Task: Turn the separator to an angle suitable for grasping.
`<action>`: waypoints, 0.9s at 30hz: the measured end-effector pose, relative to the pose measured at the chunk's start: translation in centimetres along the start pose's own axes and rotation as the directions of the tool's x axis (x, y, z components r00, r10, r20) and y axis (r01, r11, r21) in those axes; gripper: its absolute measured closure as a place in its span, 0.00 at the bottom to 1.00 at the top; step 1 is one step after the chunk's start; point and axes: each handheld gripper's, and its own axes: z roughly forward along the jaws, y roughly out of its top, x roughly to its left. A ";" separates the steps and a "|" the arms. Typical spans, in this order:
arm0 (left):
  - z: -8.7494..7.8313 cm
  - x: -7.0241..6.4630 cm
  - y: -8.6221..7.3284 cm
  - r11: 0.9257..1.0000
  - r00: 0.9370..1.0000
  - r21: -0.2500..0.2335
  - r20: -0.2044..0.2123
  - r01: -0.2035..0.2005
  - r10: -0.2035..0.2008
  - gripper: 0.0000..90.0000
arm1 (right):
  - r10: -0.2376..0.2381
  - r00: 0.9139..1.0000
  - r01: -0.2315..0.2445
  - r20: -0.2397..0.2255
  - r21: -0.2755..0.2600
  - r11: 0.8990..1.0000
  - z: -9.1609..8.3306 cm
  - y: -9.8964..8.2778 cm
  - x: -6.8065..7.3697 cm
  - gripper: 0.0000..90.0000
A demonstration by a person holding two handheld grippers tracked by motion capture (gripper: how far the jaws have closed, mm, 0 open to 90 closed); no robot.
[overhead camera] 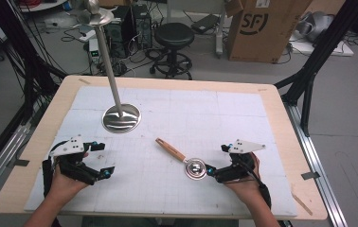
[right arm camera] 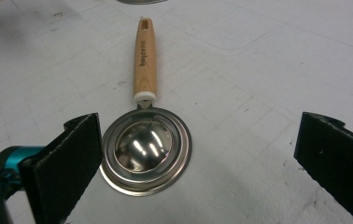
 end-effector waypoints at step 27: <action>-0.1 -0.4 0.1 0.999 1.000 0.014 -0.007 -0.030 0.030 0.02 | -0.036 0.999 0.037 -0.012 0.046 0.998 1.5 1.3 1.3 0.00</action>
